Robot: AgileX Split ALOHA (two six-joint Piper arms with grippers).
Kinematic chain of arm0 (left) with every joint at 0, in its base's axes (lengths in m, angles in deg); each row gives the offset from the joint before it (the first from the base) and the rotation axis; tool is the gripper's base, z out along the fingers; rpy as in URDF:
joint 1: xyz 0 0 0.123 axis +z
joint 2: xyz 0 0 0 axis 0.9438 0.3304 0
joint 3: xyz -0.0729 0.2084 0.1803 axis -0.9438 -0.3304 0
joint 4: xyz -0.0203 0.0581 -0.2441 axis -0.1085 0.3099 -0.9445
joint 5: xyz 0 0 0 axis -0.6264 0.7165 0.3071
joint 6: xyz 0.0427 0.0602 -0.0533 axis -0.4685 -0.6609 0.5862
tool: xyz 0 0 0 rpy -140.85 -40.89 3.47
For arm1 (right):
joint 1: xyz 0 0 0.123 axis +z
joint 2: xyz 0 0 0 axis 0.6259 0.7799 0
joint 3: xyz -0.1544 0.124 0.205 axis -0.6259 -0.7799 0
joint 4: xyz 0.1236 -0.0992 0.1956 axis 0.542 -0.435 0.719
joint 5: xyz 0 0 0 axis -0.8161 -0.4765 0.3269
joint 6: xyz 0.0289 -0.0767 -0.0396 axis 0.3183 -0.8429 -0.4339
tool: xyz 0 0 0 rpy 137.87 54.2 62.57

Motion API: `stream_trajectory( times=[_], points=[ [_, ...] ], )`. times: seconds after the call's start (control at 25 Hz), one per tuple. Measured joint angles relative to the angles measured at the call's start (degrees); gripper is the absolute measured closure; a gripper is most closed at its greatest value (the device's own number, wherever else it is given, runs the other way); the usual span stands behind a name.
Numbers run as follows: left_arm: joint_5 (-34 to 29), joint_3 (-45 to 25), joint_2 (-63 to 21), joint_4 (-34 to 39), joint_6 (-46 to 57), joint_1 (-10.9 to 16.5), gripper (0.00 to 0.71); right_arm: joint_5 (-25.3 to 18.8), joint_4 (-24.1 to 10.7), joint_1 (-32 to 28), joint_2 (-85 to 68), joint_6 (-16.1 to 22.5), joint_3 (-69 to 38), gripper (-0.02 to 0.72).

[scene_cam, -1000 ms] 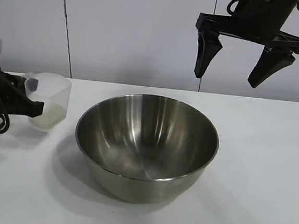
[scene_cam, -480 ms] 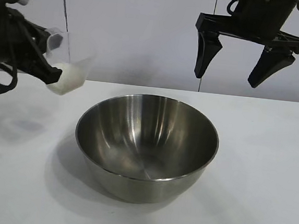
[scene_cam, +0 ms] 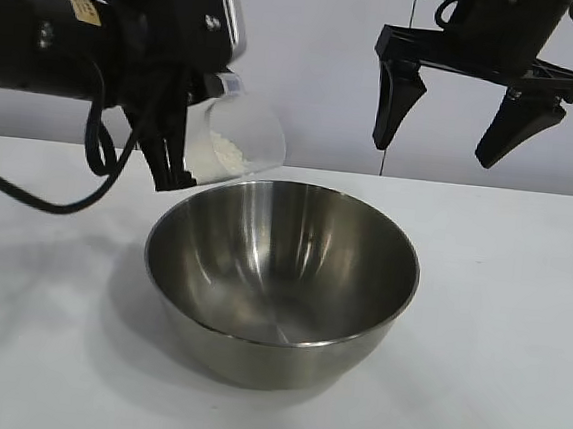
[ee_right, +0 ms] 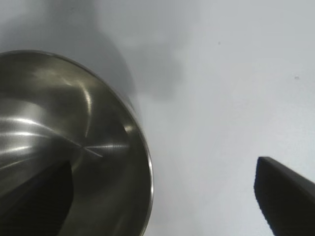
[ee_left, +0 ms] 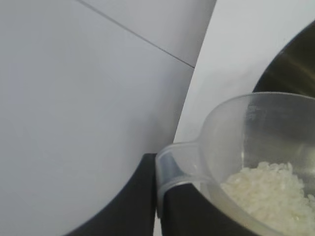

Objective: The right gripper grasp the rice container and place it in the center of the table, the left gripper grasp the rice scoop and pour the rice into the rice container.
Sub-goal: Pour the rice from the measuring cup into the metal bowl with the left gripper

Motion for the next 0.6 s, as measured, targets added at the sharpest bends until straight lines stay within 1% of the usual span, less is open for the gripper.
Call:
stream_trajectory(
  times=[0.08, 0.2, 0.36, 0.6],
  points=[
    [0.4, 0.2, 2.1, 1.0, -5.6, -1.4, 0.707, 0.0, -0.1, 0.0, 0.0, 0.0, 0.0, 0.009],
    [3.2, 0.2, 4.9, 4.9, -16.7, -2.3, 0.707, -0.2, -0.2, 0.0, 0.0, -0.6, 0.0, 0.009],
    [6.4, 0.3, 7.1, 8.4, -29.1, -2.3, 0.707, -0.5, -0.2, 0.0, 0.0, -1.4, 0.0, 0.009],
    [7.2, 0.3, 7.8, 8.9, -42.1, -2.3, 0.707, -1.0, -0.2, 0.0, 0.0, -2.1, 0.0, 0.009]
  ],
)
